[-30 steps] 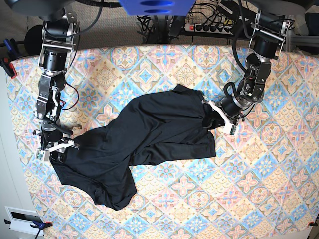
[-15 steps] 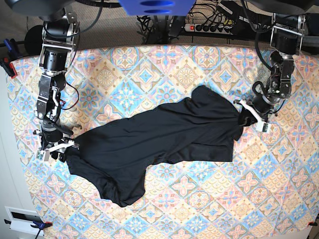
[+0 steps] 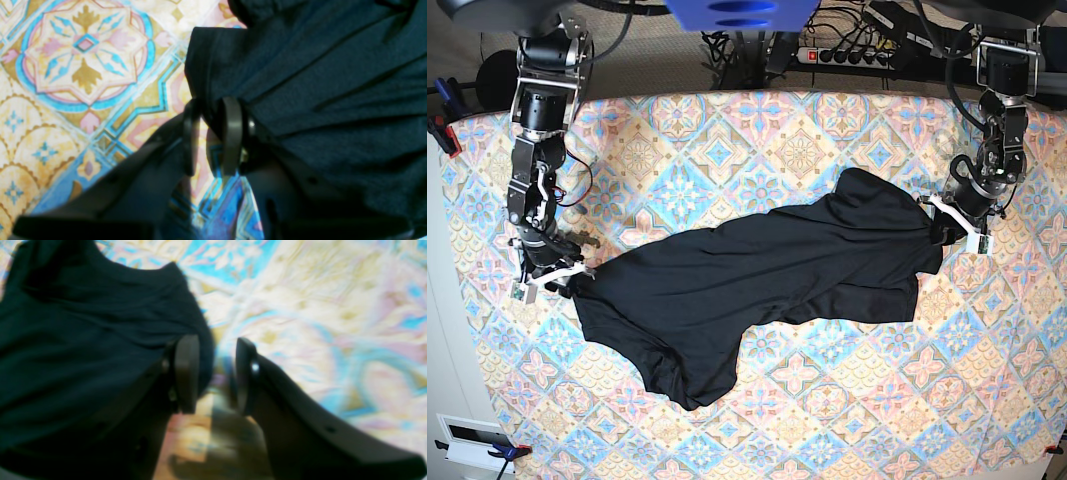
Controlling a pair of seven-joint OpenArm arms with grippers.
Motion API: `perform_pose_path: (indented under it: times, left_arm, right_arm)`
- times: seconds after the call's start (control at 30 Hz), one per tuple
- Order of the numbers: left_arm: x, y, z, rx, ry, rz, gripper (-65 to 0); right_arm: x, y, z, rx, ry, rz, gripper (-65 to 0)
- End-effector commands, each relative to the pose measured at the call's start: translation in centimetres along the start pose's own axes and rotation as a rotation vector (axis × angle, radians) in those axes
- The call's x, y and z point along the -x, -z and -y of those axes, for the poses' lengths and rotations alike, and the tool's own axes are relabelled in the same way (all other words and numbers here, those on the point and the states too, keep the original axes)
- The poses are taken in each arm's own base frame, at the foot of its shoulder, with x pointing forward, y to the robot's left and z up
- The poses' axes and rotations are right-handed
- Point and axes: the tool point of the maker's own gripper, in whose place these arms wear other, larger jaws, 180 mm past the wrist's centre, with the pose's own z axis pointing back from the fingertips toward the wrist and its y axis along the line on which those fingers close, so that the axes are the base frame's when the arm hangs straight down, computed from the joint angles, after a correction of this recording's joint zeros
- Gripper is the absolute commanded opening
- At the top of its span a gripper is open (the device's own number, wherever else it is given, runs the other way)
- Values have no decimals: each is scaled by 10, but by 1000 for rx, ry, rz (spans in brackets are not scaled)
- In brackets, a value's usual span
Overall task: Layout the t-shirt on the table in an organized manner, then fold the t-shirt properly
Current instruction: 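Stretch the shirt taut between both grippers, right gripper pulling outward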
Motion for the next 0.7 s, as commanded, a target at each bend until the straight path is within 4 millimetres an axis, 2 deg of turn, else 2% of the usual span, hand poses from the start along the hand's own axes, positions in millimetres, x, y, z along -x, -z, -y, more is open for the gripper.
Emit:
perform_pose_path:
  times: [0.0,0.13,0.37,0.53,0.67]
  left_arm:
    - [81,-13,-21,-110,65,-330,-528]
    - [82,-11,-16,-103,59,-330,-527]
    - [82,-9,-13,-97,54,-323,-525]
    - [84,-10,-12,-96,55,-327,-524]
    - [84,-10,-12,-94,54,-326,-524]
  right_arm:
    - [-31,1,-7,-30,19,75,-453]
    - [-23,2,-13,-70,112,37,-433]
    - [21,10,8,-16,161,-67,-432]
    - [28,12,17,10,176,-54,-431]
    - [27,11,19,13,174,-47,-430]
